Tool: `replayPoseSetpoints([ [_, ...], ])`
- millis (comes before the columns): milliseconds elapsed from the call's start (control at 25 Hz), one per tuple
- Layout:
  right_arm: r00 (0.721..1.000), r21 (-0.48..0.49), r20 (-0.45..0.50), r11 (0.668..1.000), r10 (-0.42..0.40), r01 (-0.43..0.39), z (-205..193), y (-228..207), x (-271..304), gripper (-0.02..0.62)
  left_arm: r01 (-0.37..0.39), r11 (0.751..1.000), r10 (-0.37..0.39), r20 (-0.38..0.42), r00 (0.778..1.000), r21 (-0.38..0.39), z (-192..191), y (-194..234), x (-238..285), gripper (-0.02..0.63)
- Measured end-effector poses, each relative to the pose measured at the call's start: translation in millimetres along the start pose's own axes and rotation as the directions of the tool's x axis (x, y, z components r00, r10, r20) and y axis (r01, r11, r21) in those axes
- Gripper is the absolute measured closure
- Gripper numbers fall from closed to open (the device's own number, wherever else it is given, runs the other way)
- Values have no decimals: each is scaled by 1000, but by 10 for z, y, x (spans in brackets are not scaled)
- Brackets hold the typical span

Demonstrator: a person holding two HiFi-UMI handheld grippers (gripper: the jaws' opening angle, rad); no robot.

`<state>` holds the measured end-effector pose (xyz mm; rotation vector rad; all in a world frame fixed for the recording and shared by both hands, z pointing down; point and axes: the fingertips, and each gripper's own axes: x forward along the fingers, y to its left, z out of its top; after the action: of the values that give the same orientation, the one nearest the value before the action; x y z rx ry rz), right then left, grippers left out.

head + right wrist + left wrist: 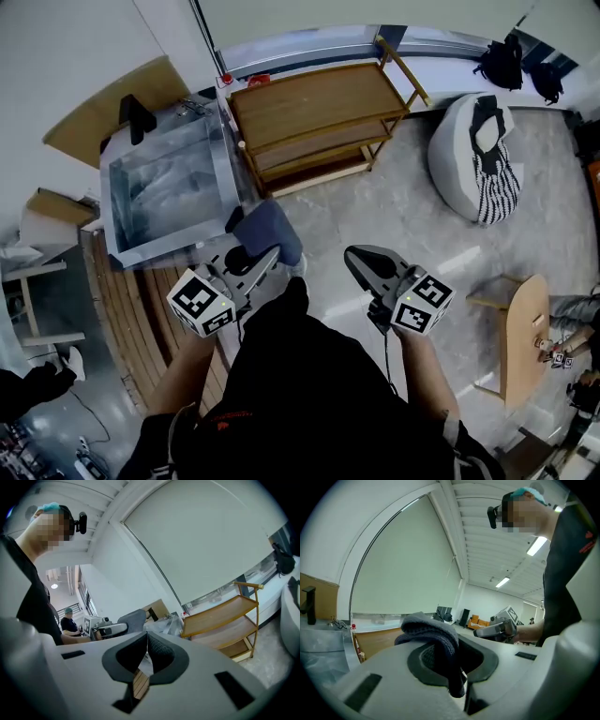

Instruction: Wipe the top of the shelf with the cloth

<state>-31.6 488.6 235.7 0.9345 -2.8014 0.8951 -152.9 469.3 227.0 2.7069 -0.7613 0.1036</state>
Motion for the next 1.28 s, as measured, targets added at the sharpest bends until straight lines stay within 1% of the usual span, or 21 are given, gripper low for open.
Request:
replayPoseSetpoints([
  [320, 999, 9, -31, 1000, -20, 20, 422, -410, 571, 589, 12, 1000, -12, 6, 1000, -20, 226, 691, 250, 557],
  [560, 998, -9, -53, 1000, -15, 15, 682, -575, 904, 589, 13, 1000, -12, 20, 1000, -11, 421, 1073, 378, 557],
  [840, 998, -14, -61, 1000, -8, 7, 855, -772, 1103, 589, 0, 1000, 1, 33, 999, -20, 520, 1362, 493, 557],
  [1040, 998, -10, -63, 1000, 1, -2, 989, -983, 1270, 589, -13, 1000, 13, 26, 1000, -25, 575, 1584, 614, 557],
  [1280, 997, -20, -70, 999, 29, -31, 1181, -1202, 1442, 589, -33, 999, 33, 22, 999, -22, 674, 1771, 773, 557],
])
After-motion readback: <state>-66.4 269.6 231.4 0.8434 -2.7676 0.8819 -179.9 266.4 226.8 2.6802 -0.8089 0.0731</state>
